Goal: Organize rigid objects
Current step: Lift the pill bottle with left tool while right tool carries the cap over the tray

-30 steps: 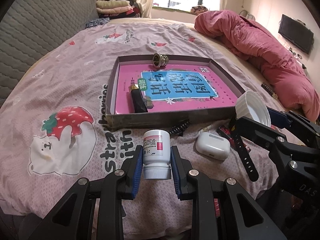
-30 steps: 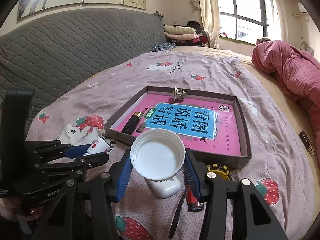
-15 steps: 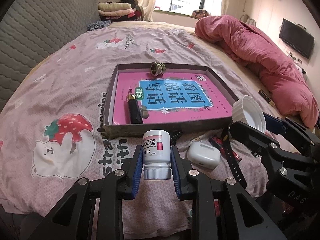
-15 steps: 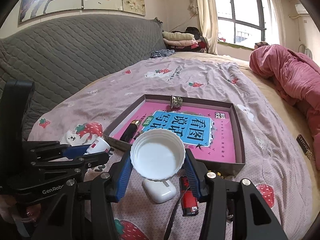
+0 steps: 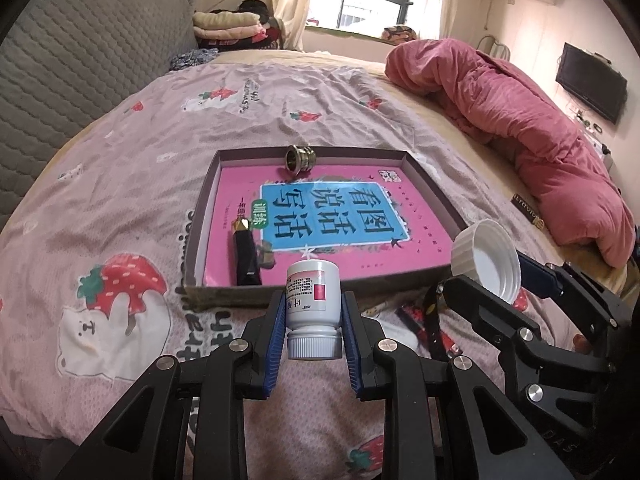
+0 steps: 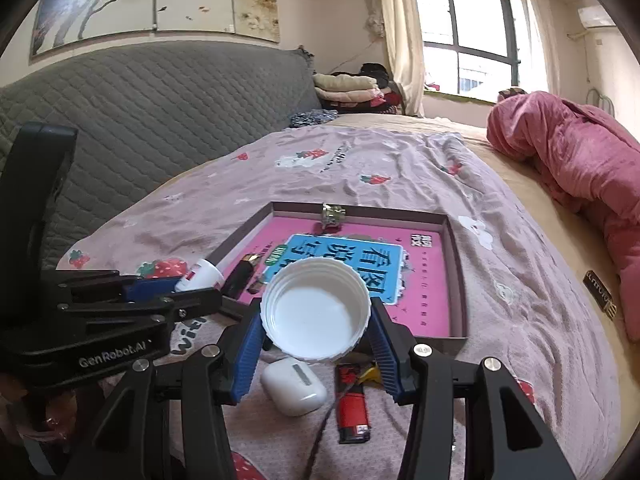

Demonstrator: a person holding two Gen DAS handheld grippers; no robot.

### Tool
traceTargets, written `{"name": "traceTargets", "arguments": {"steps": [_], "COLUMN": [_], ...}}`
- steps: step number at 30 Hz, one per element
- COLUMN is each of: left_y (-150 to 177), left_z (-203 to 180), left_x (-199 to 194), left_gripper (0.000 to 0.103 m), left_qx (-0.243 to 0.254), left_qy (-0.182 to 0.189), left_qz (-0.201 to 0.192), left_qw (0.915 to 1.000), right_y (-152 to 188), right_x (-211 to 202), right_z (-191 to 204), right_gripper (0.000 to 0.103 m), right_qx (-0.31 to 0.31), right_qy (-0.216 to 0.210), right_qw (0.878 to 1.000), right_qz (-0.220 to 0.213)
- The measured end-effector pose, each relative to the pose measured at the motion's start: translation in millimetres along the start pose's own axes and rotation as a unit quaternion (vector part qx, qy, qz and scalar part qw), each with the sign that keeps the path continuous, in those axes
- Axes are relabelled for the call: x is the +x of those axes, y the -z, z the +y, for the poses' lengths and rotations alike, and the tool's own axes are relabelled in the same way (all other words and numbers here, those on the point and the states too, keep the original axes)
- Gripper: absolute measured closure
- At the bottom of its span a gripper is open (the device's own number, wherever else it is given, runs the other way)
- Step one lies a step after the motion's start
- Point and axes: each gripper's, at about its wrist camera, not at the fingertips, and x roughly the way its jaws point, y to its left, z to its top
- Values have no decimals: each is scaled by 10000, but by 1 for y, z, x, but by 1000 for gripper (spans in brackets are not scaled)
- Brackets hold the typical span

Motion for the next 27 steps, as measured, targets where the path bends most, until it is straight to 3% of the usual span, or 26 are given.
{"name": "traceTargets", "arguments": {"steps": [27], "left_y": [-38], "left_z": [-8], "left_x": [15], "left_gripper": [76], "left_qx": [-139], "left_qy": [-286], "left_qz": [-63], "left_qw": [9995], "right_y": [-12], "right_x": [2], "right_z": [-37], "right_gripper": [53], "right_qx": [361], "right_qy": [116], "right_qw": [9985], "right_qz": [-383]}}
